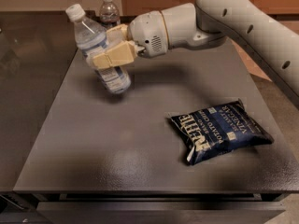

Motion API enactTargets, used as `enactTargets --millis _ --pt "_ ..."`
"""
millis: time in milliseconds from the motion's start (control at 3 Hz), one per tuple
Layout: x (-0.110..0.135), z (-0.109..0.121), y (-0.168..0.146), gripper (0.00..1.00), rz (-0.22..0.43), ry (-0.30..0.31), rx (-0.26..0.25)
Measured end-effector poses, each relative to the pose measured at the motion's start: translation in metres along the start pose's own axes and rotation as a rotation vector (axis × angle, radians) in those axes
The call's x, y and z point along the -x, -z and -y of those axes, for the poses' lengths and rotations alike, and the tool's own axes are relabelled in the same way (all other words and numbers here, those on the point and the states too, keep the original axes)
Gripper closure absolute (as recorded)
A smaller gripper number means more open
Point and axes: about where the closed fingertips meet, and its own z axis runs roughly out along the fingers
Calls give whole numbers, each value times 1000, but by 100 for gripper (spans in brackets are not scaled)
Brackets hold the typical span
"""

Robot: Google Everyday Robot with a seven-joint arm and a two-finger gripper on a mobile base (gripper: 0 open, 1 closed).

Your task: Place blue plastic bottle upright

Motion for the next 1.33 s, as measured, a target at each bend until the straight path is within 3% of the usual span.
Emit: enactTargets --millis 667,1333 --pt "-14 16 15 100 107 18 -40" --pt "-33 26 18 100 150 21 -26"
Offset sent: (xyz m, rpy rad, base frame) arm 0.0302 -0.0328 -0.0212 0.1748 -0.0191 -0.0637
